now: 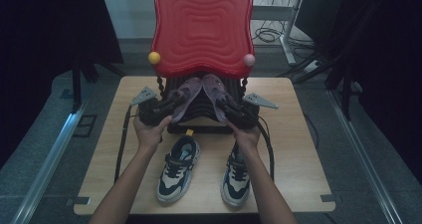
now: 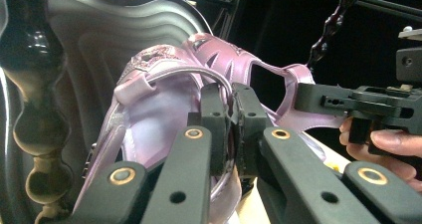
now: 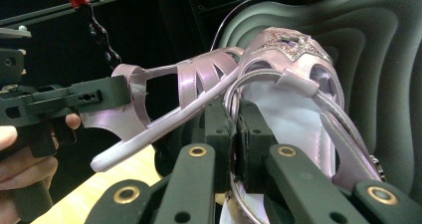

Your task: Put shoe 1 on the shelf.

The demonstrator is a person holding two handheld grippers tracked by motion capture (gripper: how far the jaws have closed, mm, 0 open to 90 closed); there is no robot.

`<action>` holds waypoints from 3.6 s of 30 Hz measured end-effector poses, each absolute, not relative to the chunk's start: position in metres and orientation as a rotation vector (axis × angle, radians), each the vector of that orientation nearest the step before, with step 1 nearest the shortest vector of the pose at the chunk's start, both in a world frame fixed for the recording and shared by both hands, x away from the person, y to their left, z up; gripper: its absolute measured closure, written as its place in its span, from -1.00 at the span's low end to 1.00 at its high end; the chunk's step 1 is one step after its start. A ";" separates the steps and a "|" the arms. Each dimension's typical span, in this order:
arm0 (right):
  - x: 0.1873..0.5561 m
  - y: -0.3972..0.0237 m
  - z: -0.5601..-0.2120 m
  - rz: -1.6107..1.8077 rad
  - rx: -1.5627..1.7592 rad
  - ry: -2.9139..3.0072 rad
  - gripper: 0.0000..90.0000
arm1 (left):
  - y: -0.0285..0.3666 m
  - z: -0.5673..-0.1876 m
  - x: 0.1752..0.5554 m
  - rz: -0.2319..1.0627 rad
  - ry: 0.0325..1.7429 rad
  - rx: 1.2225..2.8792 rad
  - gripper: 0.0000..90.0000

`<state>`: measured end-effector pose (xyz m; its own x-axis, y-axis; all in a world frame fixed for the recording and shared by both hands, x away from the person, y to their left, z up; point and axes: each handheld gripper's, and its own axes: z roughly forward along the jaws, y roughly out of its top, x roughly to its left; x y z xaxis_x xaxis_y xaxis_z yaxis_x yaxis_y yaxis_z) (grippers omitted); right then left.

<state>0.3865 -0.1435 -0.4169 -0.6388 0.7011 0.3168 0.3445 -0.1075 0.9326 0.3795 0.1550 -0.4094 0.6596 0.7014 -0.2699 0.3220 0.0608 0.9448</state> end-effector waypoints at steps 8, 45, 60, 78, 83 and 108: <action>0.395 -0.138 -0.420 1.801 1.147 1.862 0.90 | 0.150 -0.412 0.388 0.395 0.875 1.550 0.90; 0.425 -0.117 -0.432 1.539 1.063 1.826 0.86 | 0.127 -0.435 0.414 0.533 0.799 1.607 0.83; 0.422 -0.119 -0.437 1.511 1.086 1.915 0.75 | 0.134 -0.454 0.410 0.552 0.814 1.669 0.66; 0.413 -0.122 -0.426 1.539 1.123 1.932 0.25 | 0.141 -0.440 0.401 0.463 0.828 1.592 0.29; 0.408 -0.126 -0.421 1.551 1.128 1.936 0.23 | 0.142 -0.436 0.397 0.446 0.824 1.581 0.24; 0.367 -0.152 -0.413 1.600 1.089 1.969 0.17 | 0.168 -0.432 0.359 0.405 0.847 1.584 0.15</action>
